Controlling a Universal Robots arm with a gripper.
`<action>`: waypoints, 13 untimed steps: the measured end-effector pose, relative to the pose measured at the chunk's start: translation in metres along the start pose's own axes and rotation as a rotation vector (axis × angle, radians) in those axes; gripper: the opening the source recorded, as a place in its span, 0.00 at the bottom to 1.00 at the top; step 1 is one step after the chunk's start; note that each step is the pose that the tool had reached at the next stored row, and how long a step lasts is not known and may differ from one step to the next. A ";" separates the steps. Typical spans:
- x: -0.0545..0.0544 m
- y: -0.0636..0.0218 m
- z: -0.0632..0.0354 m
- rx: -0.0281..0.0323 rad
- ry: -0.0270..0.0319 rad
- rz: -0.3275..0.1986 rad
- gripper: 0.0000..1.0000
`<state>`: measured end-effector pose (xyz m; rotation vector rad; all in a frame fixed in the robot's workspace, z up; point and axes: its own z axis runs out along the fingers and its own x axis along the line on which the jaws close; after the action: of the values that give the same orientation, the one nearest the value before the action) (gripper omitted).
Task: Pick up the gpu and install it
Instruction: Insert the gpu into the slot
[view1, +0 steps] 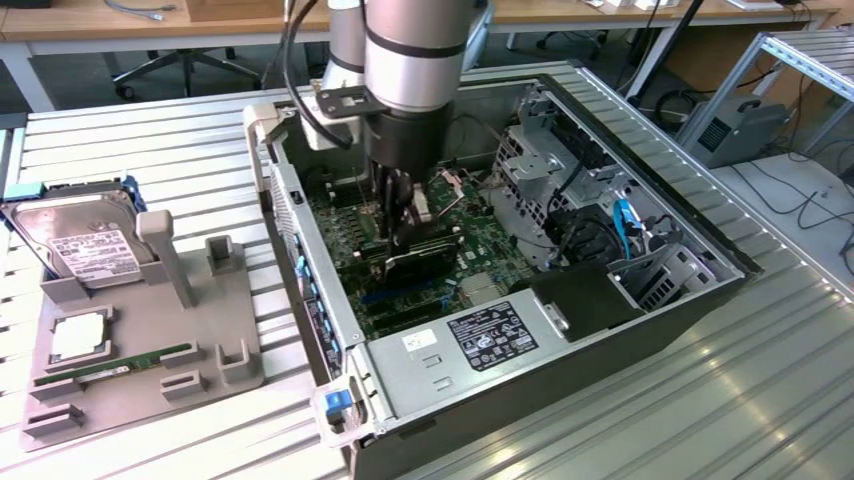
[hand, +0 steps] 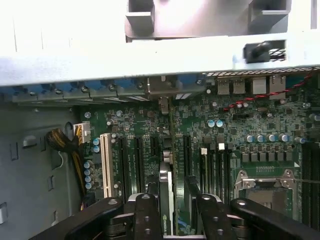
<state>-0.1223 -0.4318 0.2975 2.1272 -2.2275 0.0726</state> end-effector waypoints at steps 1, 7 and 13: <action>-0.002 0.0001 -0.0036 0.0002 0.0019 0.000 0.35; -0.006 -0.0023 -0.0083 -0.0050 0.0069 0.000 0.14; -0.007 -0.0219 -0.0085 -0.0331 0.0081 -0.003 0.11</action>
<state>-0.1000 -0.4254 0.3053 2.1096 -2.2052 0.0438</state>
